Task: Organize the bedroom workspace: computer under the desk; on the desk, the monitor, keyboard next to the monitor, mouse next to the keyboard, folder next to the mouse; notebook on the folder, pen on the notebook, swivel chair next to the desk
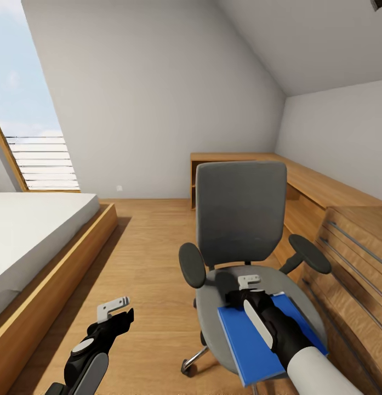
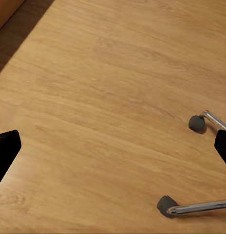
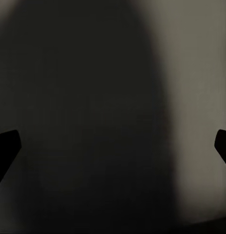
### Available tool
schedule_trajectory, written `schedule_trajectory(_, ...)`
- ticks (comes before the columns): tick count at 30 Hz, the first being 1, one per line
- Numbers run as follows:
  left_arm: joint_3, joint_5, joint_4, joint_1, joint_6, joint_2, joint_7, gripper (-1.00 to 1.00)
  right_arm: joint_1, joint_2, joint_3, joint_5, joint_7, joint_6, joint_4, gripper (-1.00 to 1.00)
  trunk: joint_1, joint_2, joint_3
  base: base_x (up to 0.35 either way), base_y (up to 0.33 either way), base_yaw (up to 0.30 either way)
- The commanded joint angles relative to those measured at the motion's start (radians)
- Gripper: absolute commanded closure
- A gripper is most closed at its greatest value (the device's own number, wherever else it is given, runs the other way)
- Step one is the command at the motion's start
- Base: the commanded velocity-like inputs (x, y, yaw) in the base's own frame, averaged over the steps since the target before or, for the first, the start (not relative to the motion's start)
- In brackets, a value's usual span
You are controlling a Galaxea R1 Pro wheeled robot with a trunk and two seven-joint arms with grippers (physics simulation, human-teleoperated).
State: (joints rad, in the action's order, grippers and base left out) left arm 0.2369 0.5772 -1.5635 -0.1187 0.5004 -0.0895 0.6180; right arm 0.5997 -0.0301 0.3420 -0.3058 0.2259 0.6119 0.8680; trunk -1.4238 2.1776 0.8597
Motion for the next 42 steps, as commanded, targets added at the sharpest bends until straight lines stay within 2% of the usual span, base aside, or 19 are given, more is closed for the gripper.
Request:
schedule_trajectory(1, 0.002, 0.009, -0.001, -0.001, 0.001, -0.001, 0.010, -1.00, 0.000, -0.001, 0.006, -0.019, 0.009, 0.002, 0.000, -1.00, 0.000, 0.000, 0.001, -0.013, 0.000, 0.000)
schedule_trajectory(39, 0.002, 0.009, -0.002, -0.001, 0.001, -0.001, 0.010, -1.00, 0.000, -0.002, 0.006, -0.019, 0.010, -0.003, 0.002, -1.00, 0.000, 0.000, 0.001, -0.040, 0.000, 0.000)
schedule_trajectory(42, 0.002, 0.009, -0.002, -0.001, 0.001, -0.001, 0.010, -1.00, 0.000, -0.002, 0.007, -0.019, 0.010, -0.005, 0.006, -1.00, 0.012, -0.021, -0.008, 0.000, 0.000, 0.000)
